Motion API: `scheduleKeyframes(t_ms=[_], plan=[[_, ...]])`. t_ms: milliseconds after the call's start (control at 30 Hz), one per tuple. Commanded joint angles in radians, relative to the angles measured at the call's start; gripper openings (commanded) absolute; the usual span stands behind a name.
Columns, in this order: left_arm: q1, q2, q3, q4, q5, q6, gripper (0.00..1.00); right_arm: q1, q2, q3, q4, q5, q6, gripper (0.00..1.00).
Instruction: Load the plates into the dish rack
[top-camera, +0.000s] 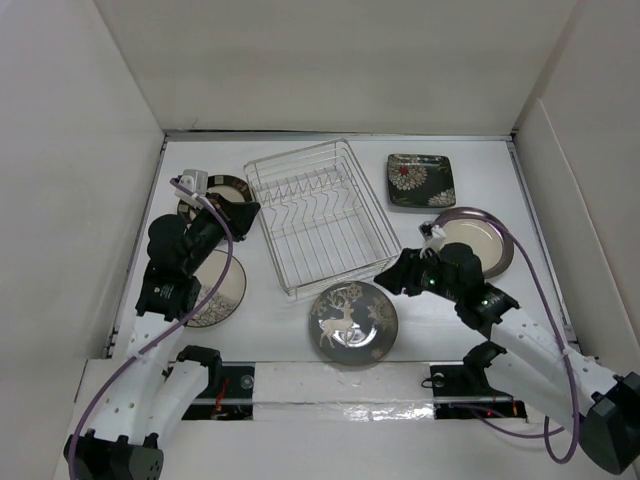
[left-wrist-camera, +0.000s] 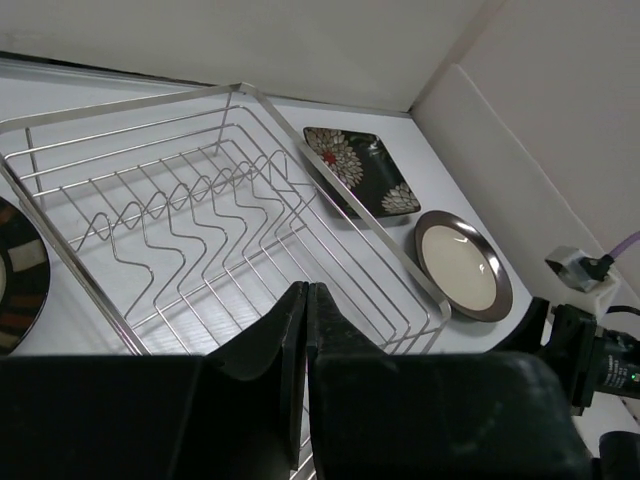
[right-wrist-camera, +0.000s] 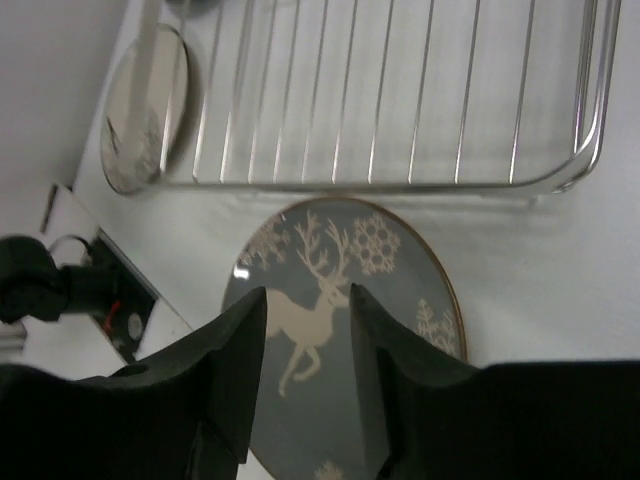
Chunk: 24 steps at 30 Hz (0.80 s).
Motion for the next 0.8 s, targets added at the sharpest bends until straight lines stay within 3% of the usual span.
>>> scheduleKeyframes(t_ms=[0,67,133,200,333,500,767], plan=[[0.003,-0.029,0.002,0.081,0.042,0.012,0.0,0.021,0.017,-0.014,-0.049,0.086,0.035,0.57],[0.003,-0.022,0.003,0.079,0.054,0.012,0.0,0.021,0.041,-0.034,-0.025,0.061,0.049,0.69],[0.003,-0.029,0.002,0.073,0.057,0.012,0.0,0.021,0.076,-0.061,0.0,0.038,0.074,0.71],[0.003,-0.035,0.003,0.074,0.04,0.013,0.01,0.021,0.102,-0.063,-0.025,0.06,0.072,0.71],[0.003,-0.022,0.009,0.062,0.042,0.013,0.17,0.012,0.083,-0.095,-0.079,0.148,0.106,0.71],[0.003,-0.02,0.011,0.068,0.043,0.012,0.22,0.012,0.046,-0.13,-0.108,0.201,0.181,0.7],[0.003,-0.005,0.017,0.059,0.052,0.012,0.23,0.014,0.17,-0.212,0.085,0.02,0.221,0.63]])
